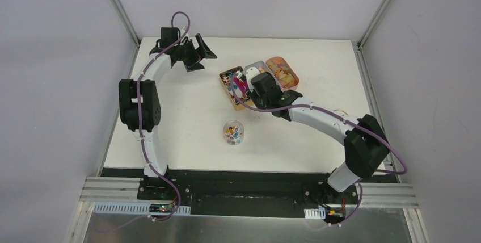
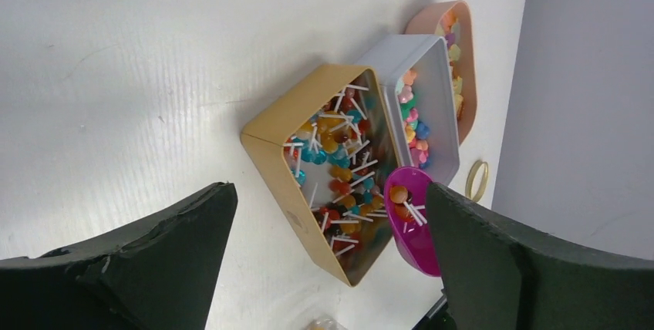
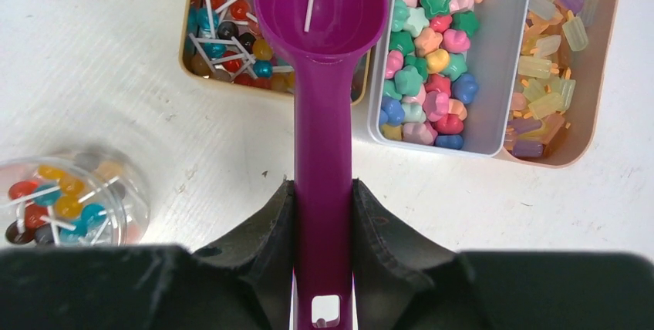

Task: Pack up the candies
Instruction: Scoop the fake candies from the storage box, then place the fake candies in the packing bottle.

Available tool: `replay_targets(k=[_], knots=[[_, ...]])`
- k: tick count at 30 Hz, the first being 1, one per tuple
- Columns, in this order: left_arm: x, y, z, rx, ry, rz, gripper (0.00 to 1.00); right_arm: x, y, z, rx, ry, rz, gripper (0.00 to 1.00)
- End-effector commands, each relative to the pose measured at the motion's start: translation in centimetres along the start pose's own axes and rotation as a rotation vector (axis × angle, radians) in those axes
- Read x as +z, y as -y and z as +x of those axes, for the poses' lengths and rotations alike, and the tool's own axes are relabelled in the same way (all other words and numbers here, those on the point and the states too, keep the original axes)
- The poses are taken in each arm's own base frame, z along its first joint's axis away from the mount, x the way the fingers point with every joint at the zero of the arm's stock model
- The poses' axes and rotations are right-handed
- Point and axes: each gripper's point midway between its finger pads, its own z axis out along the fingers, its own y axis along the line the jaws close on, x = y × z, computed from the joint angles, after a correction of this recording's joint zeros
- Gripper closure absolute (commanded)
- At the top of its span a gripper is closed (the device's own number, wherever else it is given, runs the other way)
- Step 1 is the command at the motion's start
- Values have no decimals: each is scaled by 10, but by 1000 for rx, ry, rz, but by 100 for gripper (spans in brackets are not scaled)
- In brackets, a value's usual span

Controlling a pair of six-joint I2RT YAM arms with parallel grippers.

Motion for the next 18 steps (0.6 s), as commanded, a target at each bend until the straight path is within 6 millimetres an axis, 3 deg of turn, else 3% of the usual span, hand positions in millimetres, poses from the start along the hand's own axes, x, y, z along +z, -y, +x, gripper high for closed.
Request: replay_targets(k=[1,12,18], knots=[[-38,28,-3,98,52,-6,1,-31,5,-39,43,185,-30,100],[-96,34,41,189,95,-60,1,-91,3,-19,-185,301,-110,100],[-118,24,72,217,101,-96,1,-122,-4,3,-350,287,-133,100]])
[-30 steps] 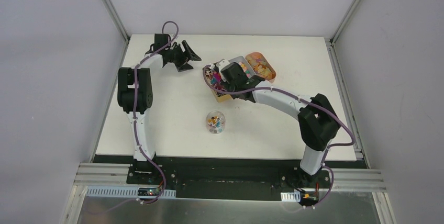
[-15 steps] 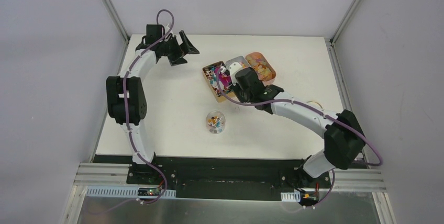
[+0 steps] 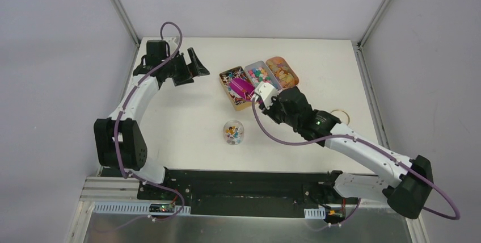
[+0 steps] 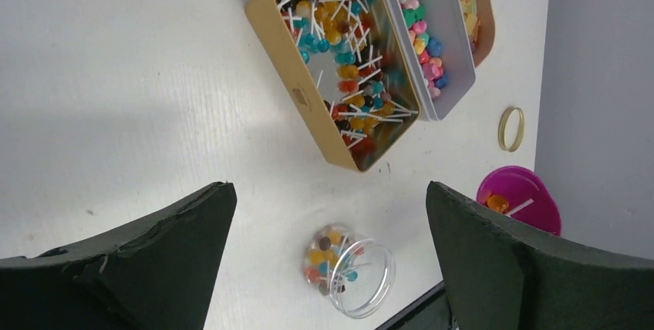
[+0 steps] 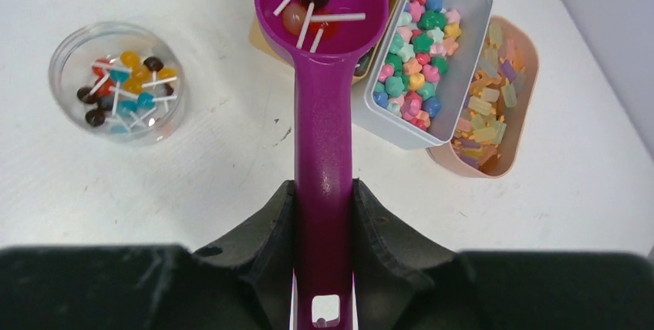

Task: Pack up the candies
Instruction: Place the fake candies in the packing bottle.

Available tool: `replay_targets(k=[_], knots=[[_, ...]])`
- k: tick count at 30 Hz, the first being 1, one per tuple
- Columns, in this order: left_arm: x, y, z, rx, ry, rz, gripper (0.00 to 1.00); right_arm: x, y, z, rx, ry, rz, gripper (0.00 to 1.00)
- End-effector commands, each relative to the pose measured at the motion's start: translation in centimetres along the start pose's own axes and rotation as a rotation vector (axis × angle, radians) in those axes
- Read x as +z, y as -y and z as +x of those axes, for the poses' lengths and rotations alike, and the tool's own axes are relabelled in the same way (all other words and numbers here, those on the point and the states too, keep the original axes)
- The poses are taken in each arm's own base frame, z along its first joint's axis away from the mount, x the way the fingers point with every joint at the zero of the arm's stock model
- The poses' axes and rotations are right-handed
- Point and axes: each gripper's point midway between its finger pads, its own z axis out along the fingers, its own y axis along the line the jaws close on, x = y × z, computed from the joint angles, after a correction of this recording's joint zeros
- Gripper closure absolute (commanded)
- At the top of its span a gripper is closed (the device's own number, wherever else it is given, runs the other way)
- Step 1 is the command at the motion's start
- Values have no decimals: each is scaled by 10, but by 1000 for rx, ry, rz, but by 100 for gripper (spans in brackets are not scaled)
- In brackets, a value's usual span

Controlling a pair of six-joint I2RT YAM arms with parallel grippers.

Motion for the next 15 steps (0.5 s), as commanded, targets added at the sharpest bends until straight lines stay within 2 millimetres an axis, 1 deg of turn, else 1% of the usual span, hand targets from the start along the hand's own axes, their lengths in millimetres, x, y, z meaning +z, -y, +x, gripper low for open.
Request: replay_targets(k=[1,6,8,12,15], knots=[[-21,-3,12,80,47,-36,1,-26,-9,-5,-153,31,-39,100],[-30,-23,29,112,59,-111,1,-48,-24,-1,-212,16,-83,100],[-31,-30,35,121,54,-136,1,-53,-33,4,-241,4,-111,100],[-30,-42,45,123,40,-166,1,-58,-47,16,-310,-47,-150,100],[-29,-42,47,126,32,-163,1,-60,-48,22,-356,-93,-151,100]])
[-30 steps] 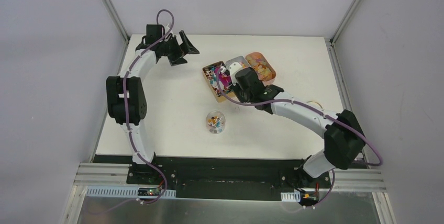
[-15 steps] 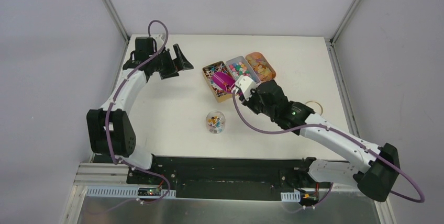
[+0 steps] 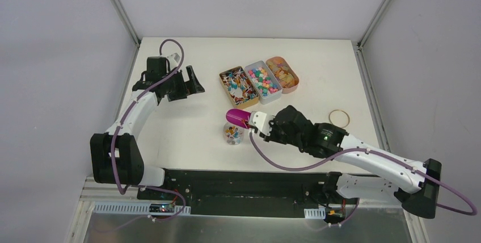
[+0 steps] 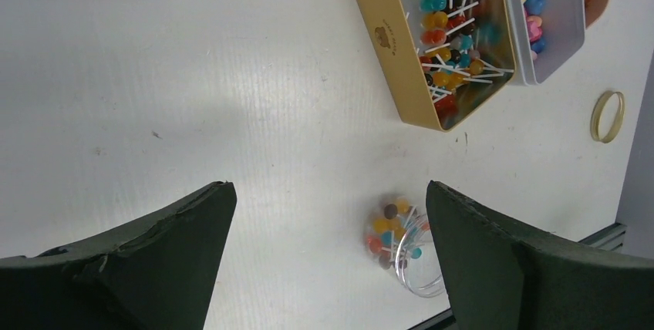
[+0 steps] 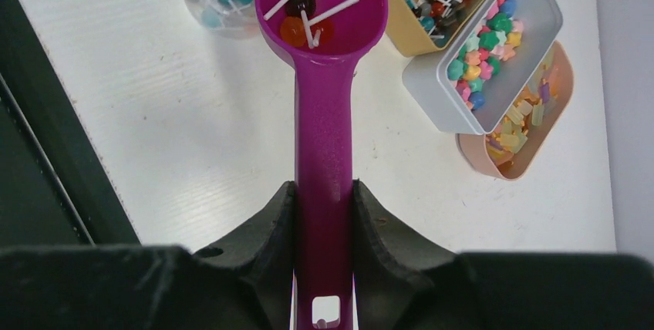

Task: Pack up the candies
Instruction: Place the fake candies in the packing bottle.

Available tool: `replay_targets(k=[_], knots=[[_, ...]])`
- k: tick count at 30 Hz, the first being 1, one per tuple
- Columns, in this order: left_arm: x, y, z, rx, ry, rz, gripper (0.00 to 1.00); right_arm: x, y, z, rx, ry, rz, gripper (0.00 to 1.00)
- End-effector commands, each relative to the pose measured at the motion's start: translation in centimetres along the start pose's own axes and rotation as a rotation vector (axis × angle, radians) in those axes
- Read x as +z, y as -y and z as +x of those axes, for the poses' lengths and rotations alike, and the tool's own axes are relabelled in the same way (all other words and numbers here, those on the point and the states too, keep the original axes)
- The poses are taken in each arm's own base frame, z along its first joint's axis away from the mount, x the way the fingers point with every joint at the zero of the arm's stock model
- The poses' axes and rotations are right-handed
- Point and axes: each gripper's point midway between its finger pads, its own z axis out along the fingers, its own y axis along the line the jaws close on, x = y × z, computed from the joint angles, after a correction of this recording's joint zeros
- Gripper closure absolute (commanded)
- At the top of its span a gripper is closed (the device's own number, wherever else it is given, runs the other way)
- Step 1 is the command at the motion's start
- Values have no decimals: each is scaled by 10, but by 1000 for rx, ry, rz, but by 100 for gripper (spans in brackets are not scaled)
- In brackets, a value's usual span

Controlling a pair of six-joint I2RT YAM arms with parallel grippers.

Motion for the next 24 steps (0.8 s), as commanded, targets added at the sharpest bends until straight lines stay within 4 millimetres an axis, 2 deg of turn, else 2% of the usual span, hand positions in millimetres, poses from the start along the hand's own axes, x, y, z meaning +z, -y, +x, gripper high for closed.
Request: replay_targets(k=[1,16,24], knots=[[-8,1,-6,59,43,-7,1,-7,1,8,-75,-67,15,100],[-11,0,-6,62,54,-19,1,-19,-8,18,-244,-222,-11,100],[-12,-2,-7,58,56,-28,1,-20,-9,14,-320,-272,14,100]])
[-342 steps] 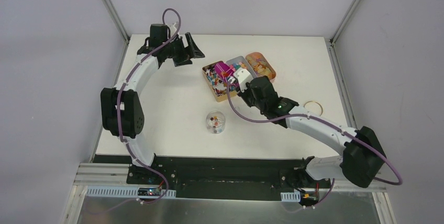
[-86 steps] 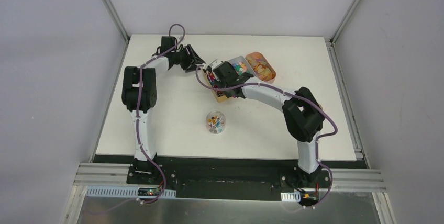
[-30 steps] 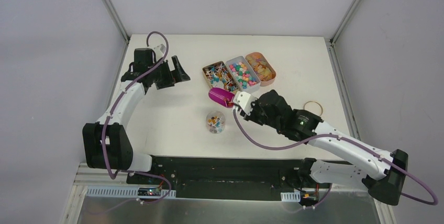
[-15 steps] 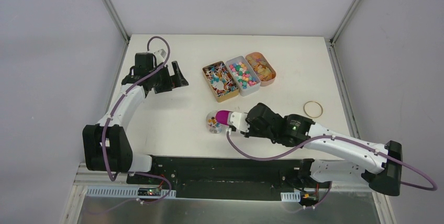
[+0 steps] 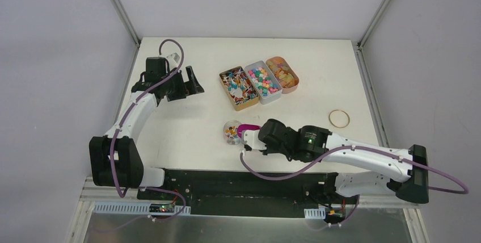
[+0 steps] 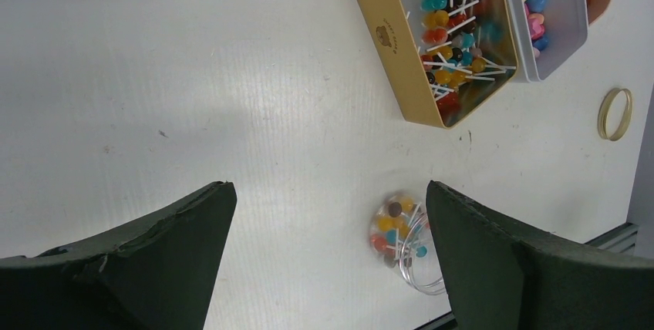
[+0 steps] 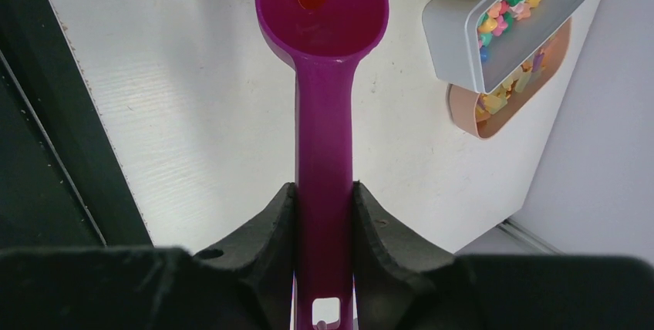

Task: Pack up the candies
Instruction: Place the fake candies in the packing bottle.

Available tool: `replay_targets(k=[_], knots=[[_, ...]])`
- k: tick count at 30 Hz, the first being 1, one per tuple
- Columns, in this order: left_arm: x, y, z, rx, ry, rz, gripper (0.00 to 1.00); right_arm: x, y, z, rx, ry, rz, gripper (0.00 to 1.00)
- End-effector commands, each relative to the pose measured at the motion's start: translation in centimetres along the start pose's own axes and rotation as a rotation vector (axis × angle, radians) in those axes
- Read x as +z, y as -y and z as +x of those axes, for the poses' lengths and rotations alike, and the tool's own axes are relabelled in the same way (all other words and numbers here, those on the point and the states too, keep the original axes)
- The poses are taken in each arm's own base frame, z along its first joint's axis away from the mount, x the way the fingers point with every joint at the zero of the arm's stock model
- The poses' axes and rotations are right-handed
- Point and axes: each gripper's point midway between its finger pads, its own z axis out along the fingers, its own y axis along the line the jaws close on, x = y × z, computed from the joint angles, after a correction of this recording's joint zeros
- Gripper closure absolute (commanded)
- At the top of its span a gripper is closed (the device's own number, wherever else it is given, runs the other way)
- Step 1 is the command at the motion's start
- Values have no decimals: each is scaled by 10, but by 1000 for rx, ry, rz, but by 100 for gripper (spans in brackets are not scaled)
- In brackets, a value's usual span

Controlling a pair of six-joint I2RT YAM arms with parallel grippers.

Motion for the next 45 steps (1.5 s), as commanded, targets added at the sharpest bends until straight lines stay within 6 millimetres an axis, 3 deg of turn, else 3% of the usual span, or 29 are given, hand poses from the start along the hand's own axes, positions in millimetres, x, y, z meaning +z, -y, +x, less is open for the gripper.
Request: replay_targets(k=[1,23,33,36,41,45], knots=[[-7,0,-9,34,51,-20,1,-15,20,-11,-22,-9,81,100],[-7,-4,-7,23,38,-40,1,-25,31,-14,-127,-122,108,100],[-3,3,-1,22,6,15,4,-34,40,-19,-65,-96,129,100],[-3,16,0,27,0,87,7,-37,47,-26,-6,-68,138,100],[-8,61,19,-23,-72,360,15,-38,60,-49,145,1,129,100],[-12,89,31,-12,-98,469,17,-30,64,-60,199,15,131,100]])
